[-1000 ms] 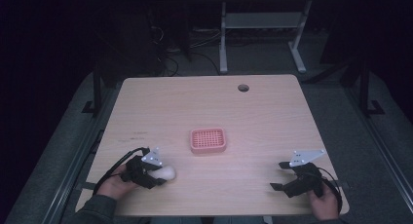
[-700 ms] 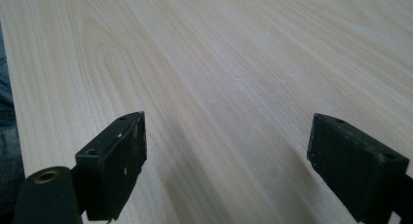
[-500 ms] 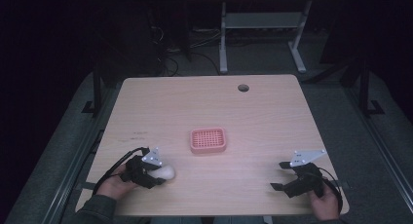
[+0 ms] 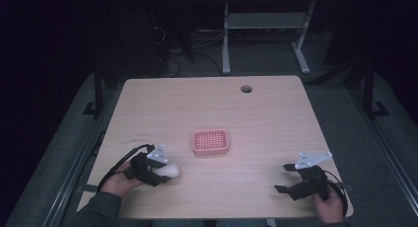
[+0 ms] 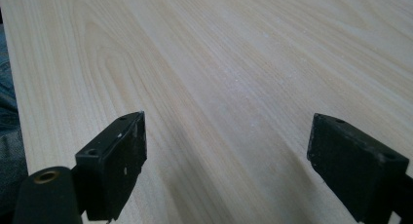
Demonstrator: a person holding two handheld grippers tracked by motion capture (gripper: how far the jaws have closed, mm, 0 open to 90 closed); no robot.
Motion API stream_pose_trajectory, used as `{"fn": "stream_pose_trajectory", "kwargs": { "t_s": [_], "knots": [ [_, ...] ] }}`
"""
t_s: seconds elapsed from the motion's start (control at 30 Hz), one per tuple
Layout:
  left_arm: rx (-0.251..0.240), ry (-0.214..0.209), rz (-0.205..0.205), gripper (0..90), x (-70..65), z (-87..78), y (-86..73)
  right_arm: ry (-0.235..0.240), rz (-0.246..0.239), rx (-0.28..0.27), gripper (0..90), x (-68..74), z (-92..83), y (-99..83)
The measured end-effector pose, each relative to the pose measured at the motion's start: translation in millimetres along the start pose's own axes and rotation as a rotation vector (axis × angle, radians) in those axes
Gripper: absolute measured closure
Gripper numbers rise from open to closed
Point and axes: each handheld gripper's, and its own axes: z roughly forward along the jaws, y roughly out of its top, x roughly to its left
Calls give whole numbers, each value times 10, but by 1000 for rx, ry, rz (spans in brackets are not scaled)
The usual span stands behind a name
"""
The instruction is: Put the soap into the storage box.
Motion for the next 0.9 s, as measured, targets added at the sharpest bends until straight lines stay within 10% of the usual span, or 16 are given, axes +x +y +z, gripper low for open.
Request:
{"fn": "stream_pose_trajectory", "kwargs": {
  "t_s": [0.9],
  "knots": [
    [50,-31,55,491,134,50,423,7,10,-24,142,-16,-25,-23]
  ]
}}
